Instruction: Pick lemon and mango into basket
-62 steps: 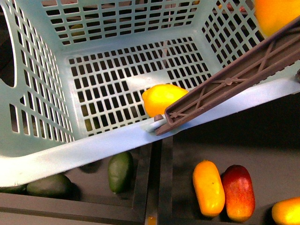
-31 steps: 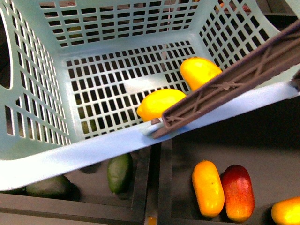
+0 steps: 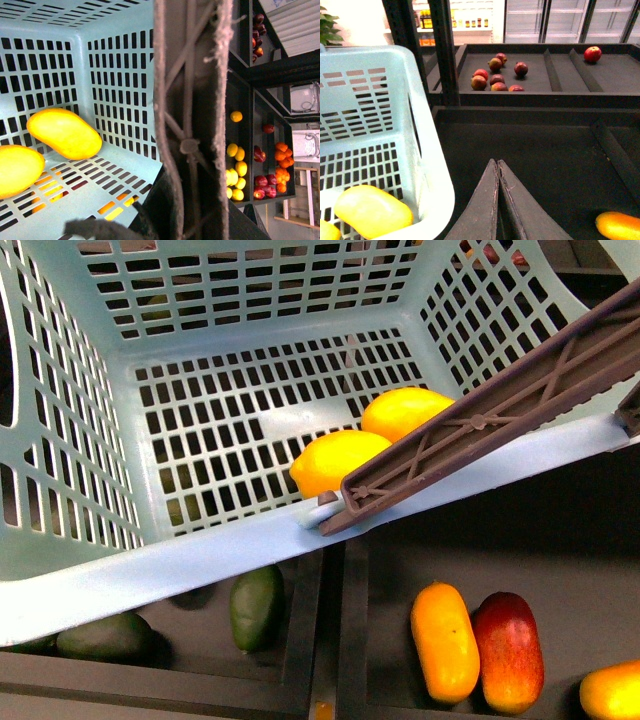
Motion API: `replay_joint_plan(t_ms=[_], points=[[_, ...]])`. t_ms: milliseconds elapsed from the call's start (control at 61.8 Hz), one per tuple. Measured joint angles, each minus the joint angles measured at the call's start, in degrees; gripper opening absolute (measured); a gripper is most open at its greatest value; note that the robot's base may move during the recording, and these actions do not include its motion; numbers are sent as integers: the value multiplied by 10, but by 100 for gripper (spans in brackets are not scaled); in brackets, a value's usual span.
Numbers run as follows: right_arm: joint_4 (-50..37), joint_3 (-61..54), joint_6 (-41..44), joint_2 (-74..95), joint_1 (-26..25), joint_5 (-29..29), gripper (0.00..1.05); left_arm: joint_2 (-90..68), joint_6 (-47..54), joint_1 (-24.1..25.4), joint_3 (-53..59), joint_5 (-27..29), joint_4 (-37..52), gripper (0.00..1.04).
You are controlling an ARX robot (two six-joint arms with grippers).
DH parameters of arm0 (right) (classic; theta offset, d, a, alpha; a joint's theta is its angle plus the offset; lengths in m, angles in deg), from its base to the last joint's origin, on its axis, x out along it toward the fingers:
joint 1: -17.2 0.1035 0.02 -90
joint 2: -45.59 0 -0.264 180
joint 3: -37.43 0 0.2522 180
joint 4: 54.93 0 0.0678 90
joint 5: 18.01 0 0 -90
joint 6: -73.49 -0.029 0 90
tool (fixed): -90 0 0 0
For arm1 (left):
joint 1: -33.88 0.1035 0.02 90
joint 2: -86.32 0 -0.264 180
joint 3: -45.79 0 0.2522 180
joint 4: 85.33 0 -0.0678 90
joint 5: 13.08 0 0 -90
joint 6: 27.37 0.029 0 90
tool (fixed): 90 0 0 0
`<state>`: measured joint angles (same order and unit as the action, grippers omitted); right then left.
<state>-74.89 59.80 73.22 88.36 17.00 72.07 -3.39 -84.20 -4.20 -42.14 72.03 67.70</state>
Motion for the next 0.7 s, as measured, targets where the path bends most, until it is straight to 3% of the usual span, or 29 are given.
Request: replay_joint_plan(t_ms=[695], points=[[96, -76, 0, -184, 0, 0, 2, 0, 0, 0, 0, -1, 0, 6]])
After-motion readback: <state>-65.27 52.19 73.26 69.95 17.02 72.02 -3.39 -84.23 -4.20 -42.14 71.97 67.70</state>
